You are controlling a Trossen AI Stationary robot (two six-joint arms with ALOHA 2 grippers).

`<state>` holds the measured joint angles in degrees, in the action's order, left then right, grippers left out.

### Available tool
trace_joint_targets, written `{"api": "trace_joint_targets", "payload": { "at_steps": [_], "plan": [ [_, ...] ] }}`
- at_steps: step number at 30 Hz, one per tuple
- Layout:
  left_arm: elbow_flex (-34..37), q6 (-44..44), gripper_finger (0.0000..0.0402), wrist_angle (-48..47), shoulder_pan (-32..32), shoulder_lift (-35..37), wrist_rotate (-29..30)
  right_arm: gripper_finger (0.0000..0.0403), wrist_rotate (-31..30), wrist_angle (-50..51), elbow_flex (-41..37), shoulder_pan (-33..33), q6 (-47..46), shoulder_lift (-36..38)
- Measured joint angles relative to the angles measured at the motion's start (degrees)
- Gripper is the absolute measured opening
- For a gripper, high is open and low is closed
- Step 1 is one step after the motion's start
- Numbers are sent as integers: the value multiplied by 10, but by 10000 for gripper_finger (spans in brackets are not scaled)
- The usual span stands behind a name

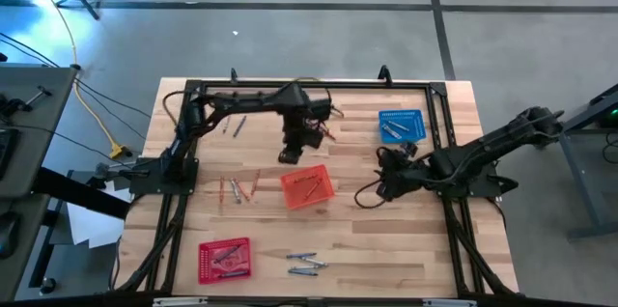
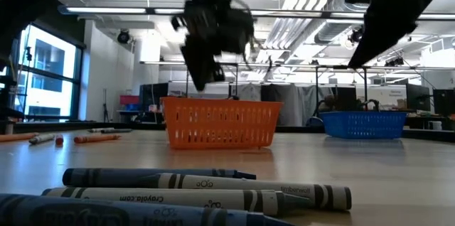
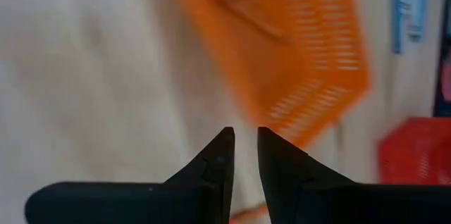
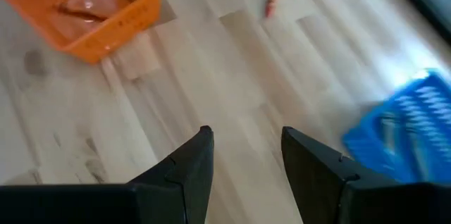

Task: Sort crayons
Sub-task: Put the orange crayon into the orange bin

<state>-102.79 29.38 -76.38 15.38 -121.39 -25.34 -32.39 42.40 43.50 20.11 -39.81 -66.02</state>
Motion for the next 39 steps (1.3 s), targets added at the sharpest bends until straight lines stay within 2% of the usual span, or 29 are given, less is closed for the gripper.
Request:
{"api": "trace_joint_targets", "payload": {
  "at_steps": [3, 6, 8, 12, 15, 20, 22, 27, 32, 39],
  "plan": [
    [52, -30, 51, 38, -55, 55, 4, 161, 58, -100, -49, -35, 58, 0],
    [123, -89, 51, 123, -116, 129, 11, 161, 96, -193, -84, -72, 113, -1],
    [178, -143, 51, 195, -158, 180, 42, 161, 115, -228, -92, -97, 148, 0],
    [295, -270, 51, 339, -237, 277, 170, 161, 134, -264, -87, -140, 209, -5],
    [380, -347, 51, 474, -290, 337, 295, 161, 135, -288, -74, -172, 234, -24],
    [476, -386, 51, 667, -356, 391, 497, 161, 137, -294, -22, -236, 216, -102],
    [488, -384, 51, 718, -372, 395, 553, 161, 140, -287, 8, -260, 220, -142],
    [494, -372, 51, 754, -406, 396, 646, 161, 174, -275, 96, -303, 266, -256],
    [494, -368, 51, 744, -440, 396, 731, 161, 181, -200, 195, -337, 289, -355],
    [494, -372, 51, 728, -474, 396, 772, 161, 220, -144, 298, -369, 308, -439]
  ]
}}
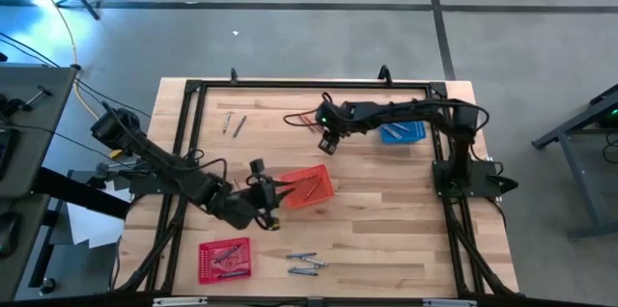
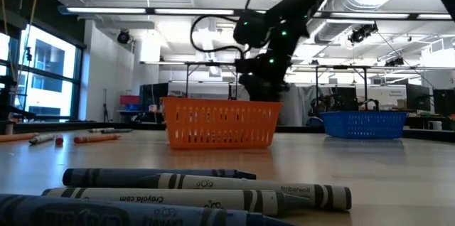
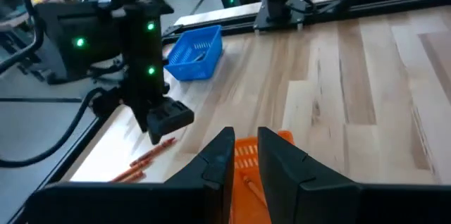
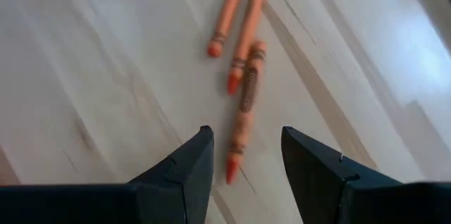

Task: Sort crayons
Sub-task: Put the orange crayon into the orange bin

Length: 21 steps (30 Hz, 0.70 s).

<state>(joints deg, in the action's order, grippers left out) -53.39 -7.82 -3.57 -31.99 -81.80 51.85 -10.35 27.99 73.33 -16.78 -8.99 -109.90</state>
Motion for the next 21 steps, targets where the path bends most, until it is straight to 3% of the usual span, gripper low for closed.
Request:
{"api": "trace_joint_targets", "payload": {
  "at_steps": [3, 10, 21],
  "plan": [
    [0, 1, 51, -2, -9, 0, 18, 161, 33, 22, 20, -9, 0, -20],
    [0, 5, 51, -10, -22, 0, 55, 161, 37, 37, 24, -26, 0, -27],
    [0, 5, 51, -10, -22, 0, 63, 161, 81, 20, 23, -48, 1, -57]
  ]
}}
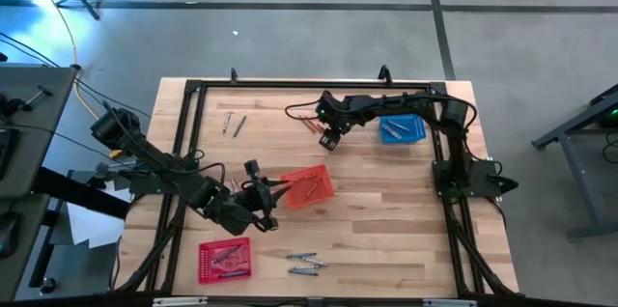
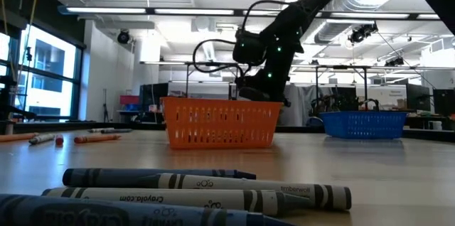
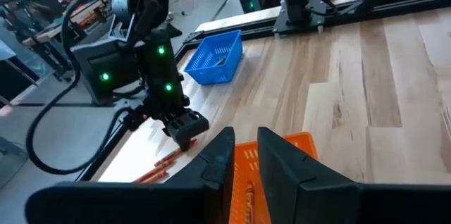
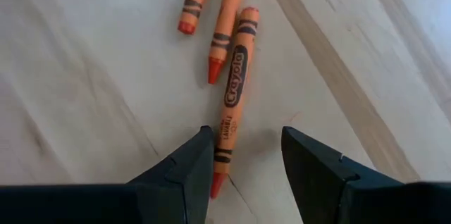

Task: Sort crayons
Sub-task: Put the orange crayon into the orange bin

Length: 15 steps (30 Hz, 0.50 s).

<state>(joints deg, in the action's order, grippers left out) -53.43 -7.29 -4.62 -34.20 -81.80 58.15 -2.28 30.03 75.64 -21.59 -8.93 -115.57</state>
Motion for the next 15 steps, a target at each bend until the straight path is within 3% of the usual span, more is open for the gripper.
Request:
{"api": "trace_joint_targets", "payload": {
  "at_steps": [9, 15],
  "plan": [
    [0, 2, 51, -2, 0, 0, 16, 157, 2, -9, 1, -2, 0, -13],
    [0, 5, 51, -2, 0, 0, 24, 103, -2, -5, 1, -2, -1, -14]
  ]
}}
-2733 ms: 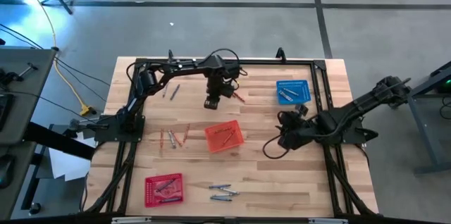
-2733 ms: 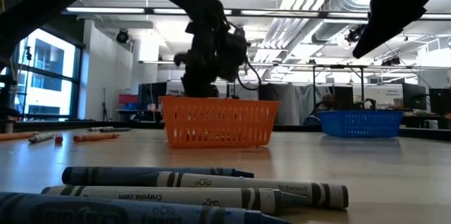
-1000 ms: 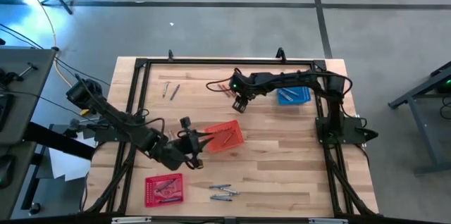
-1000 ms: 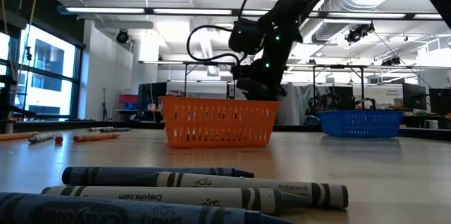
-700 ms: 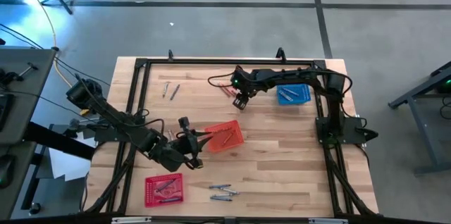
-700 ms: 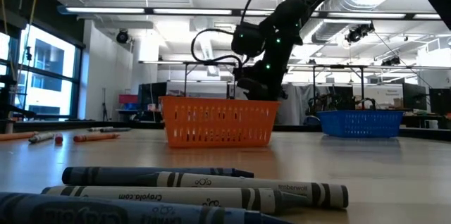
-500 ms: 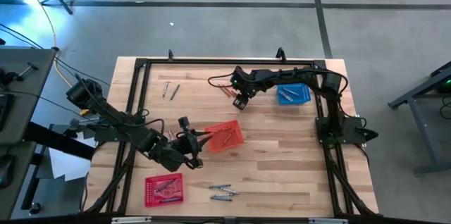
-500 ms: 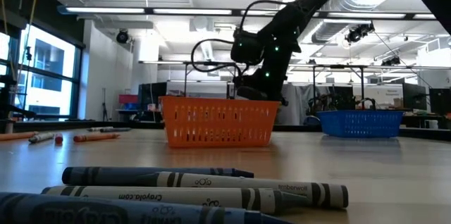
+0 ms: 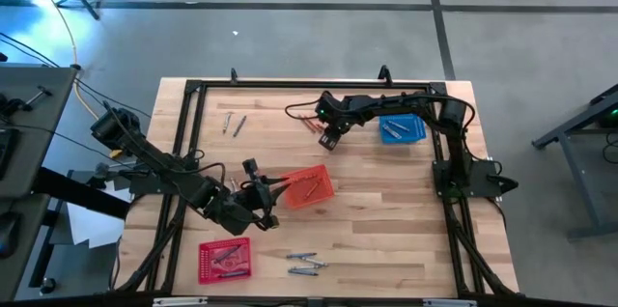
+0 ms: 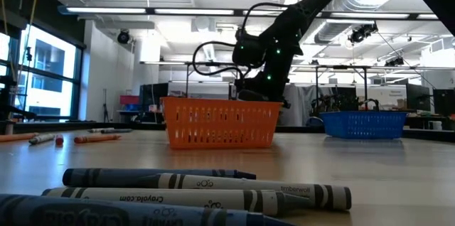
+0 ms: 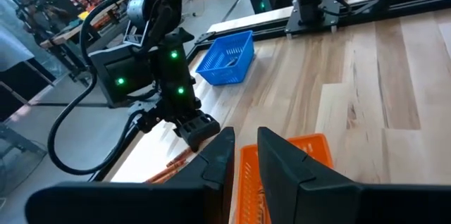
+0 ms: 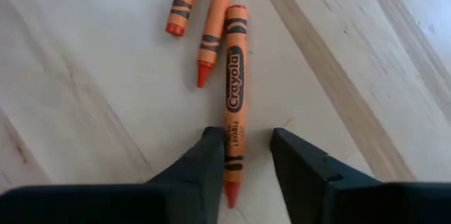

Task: Sort crayons
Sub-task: Put the orange crayon into the orange bin

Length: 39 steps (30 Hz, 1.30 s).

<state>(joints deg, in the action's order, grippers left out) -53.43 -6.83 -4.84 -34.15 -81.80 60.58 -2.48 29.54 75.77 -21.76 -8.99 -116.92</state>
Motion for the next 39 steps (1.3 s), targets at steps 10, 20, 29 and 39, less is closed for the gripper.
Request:
{"api": "trace_joint_targets", "payload": {
  "at_steps": [10, 20, 29, 39],
  "plan": [
    [0, 0, 51, 5, 0, 0, 1, 15, 7, 23, 0, 0, 1, 0],
    [0, -6, 51, 19, 0, 0, 7, 5, 16, 77, -6, 1, 5, 47],
    [0, -6, 51, 19, 0, 0, 34, 3, 17, 96, -3, 24, 0, 157],
    [0, -13, 51, 20, -4, 0, 91, 3, 41, 89, -3, 176, -62, 263]
  ]
}}
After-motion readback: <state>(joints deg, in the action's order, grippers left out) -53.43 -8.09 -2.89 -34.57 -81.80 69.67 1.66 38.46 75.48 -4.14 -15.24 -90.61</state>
